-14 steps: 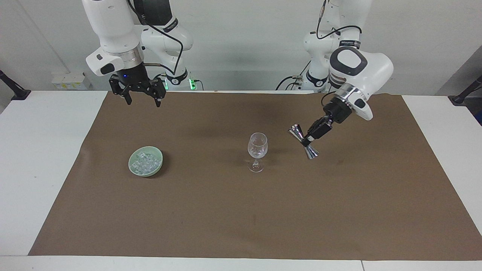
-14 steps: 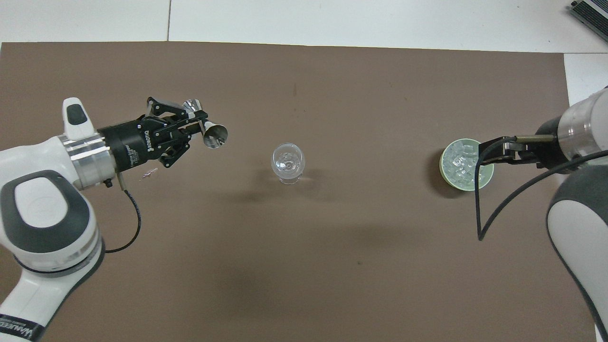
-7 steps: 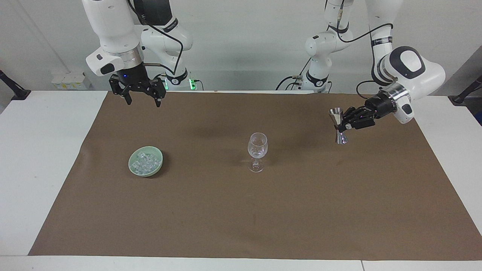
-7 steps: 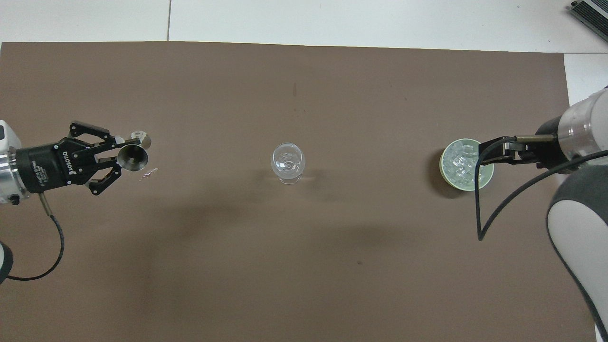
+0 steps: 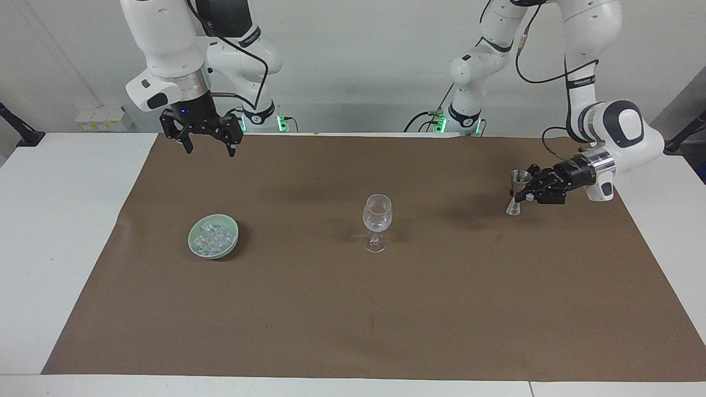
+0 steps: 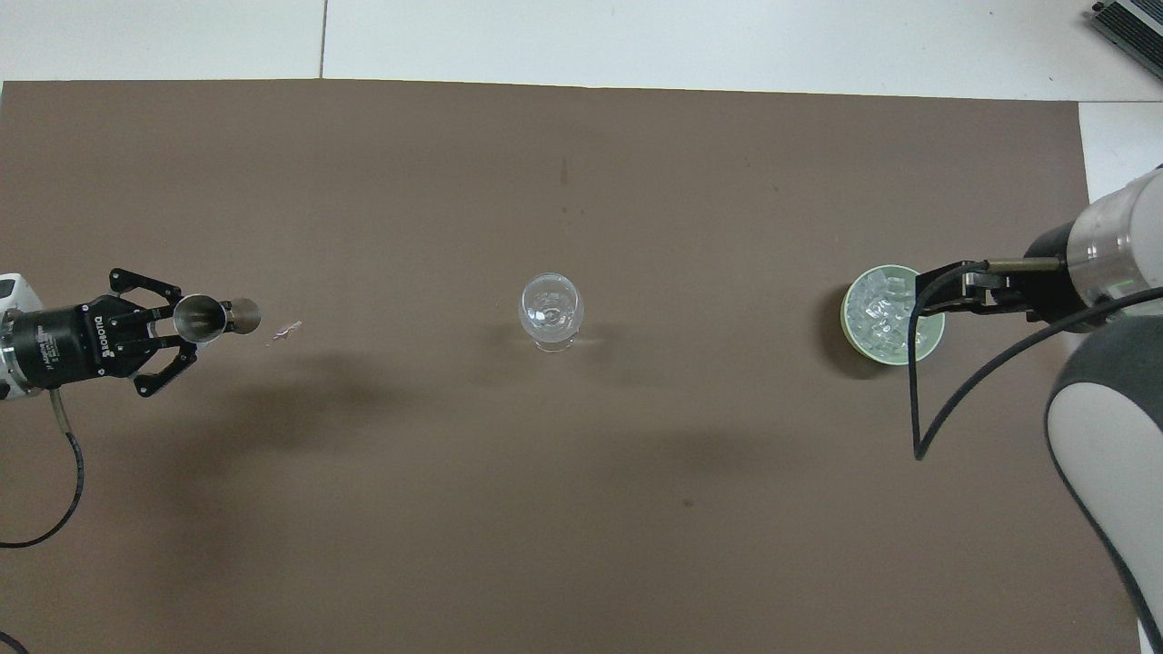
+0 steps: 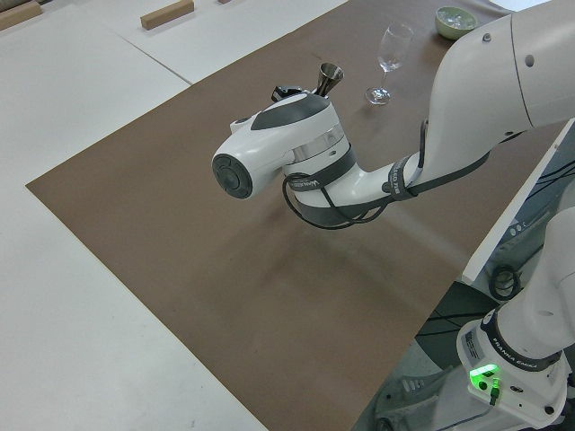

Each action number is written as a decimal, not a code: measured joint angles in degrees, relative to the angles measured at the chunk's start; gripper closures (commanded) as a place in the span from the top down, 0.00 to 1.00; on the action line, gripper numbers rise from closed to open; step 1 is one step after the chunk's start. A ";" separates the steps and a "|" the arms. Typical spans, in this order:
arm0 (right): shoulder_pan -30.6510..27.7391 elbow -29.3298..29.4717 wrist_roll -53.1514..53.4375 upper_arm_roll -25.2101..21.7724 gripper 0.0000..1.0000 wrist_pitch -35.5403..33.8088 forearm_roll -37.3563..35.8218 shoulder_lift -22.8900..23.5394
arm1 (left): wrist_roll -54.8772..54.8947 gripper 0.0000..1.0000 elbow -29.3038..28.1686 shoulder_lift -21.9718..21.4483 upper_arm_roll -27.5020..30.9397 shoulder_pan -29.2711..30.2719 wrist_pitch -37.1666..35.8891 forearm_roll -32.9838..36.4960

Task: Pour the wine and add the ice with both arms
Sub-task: 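Lower the metal cup onto the table with the left gripper, then open the left gripper and withdraw it from the metal cup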

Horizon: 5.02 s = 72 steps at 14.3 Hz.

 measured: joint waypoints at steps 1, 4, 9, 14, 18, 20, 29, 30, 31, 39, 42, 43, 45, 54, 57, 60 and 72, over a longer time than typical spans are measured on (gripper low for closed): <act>0.00 0.00 0.00 0.00 1.00 0.00 0.00 0.00 | -0.81 0.00 1.28 1.88 0.01 0.62 -0.69 0.86; 0.00 0.00 0.00 0.00 1.00 0.00 0.00 0.00 | -3.00 0.00 4.67 6.57 0.02 1.77 -2.82 2.55; 0.00 0.00 0.00 0.00 1.00 0.00 0.00 0.00 | -4.25 0.00 9.05 13.97 0.05 3.07 -5.28 3.96; 0.00 0.00 0.00 0.00 1.00 0.00 0.00 0.00 | -5.02 0.00 11.72 18.73 0.04 4.39 -6.29 5.09; 0.00 0.00 0.00 0.00 1.00 0.00 0.00 0.00 | -5.02 0.00 12.01 20.10 -0.01 4.39 -6.30 5.21; 0.00 0.00 0.00 0.00 1.00 0.00 0.00 0.00 | -5.02 0.00 12.04 20.61 -0.01 4.39 -6.30 5.25; 0.00 0.00 0.00 0.00 1.00 0.00 0.00 0.00 | -5.01 0.00 13.64 22.92 -0.01 4.39 -6.26 6.91; 0.00 0.00 0.00 0.00 1.00 0.00 0.00 0.00 | -5.01 0.00 13.80 23.10 -0.01 4.39 -6.24 6.97; 0.00 0.00 0.00 0.00 1.00 0.00 0.00 0.00 | -5.01 0.00 13.89 23.28 -0.01 4.39 -6.17 6.99; 0.00 0.00 0.00 0.00 1.00 0.00 0.00 0.00 | -4.86 0.00 14.19 24.53 -0.01 4.39 -5.84 7.03; 0.00 0.00 0.00 0.00 1.00 0.00 0.00 0.00 | -4.30 0.00 14.42 24.86 -0.01 4.39 -5.63 7.28; 0.00 0.00 0.00 0.00 1.00 0.00 0.00 0.00 | -4.16 0.00 14.44 24.87 -0.02 4.38 -5.61 7.51; 0.00 0.00 0.00 0.00 1.00 0.00 0.00 0.00 | -4.12 0.00 14.54 24.88 -0.03 4.38 -5.23 7.81; 0.00 0.00 0.00 0.00 1.00 0.00 0.00 0.00 | -4.12 0.12 14.70 25.01 -0.10 4.36 -3.66 7.94; 0.00 0.00 0.00 0.00 1.00 0.00 0.00 0.00 | -4.12 0.33 14.71 25.02 -0.10 4.36 -3.64 7.95; 0.00 0.00 0.00 0.00 1.00 0.00 0.00 0.00 | -4.12 0.44 14.80 25.02 -0.07 4.36 -3.63 7.96; -0.11 -1.63 -1.45 -0.08 1.00 3.53 0.00 -0.24 | -4.32 1.00 20.15 25.00 -0.05 5.71 -4.47 15.84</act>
